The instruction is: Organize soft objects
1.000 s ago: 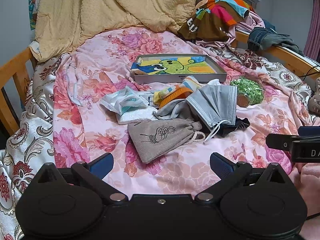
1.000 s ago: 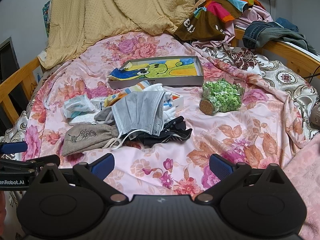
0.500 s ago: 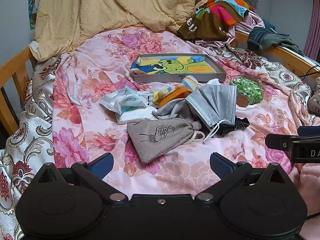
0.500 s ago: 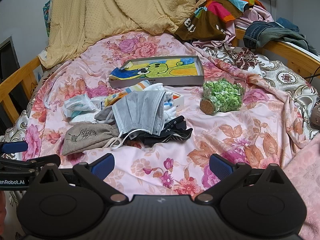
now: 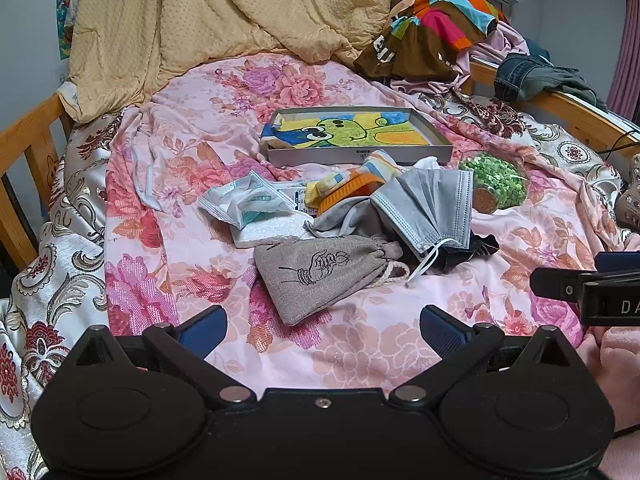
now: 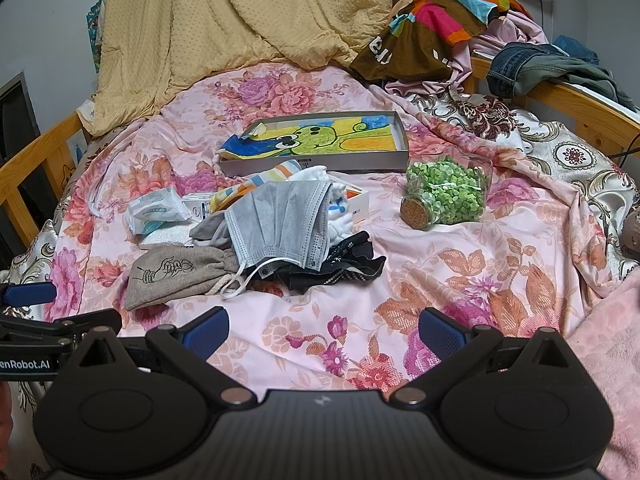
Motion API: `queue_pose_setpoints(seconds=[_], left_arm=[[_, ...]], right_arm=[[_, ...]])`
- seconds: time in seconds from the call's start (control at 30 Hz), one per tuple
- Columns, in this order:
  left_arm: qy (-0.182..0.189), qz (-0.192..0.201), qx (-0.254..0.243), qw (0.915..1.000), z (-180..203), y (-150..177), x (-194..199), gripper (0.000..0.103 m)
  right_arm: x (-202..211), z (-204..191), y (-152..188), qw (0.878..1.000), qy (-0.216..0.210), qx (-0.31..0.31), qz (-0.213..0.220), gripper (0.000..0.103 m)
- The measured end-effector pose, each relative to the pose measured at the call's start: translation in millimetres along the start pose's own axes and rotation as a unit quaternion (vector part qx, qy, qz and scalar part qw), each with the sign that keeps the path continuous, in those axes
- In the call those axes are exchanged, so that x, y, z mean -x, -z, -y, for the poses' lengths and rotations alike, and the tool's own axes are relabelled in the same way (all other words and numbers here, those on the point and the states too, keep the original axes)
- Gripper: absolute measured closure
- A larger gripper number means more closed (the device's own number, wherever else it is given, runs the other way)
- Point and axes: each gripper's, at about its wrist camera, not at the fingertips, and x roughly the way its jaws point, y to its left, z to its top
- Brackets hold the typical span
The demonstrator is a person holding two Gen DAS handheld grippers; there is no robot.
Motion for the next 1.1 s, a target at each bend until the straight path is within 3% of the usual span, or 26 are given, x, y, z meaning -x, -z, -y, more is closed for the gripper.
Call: queue_pose_setpoints(seconds=[0.87, 1.1], left_arm=[[0.000, -0.002, -0.002, 1.0000, -0.5, 1.4, -1.2, 0.001], [0.025, -0.026, -0.017, 0.9992, 2.0, 1.6, -13.9, 0.003]], right_arm=[[-1.2, -1.3, -1.4, 1.000, -0.005, 0.000, 0.000, 0.000], [-6.1, -4.6, -1.7, 1.000, -0.012, 0.008, -0.007, 0.000]])
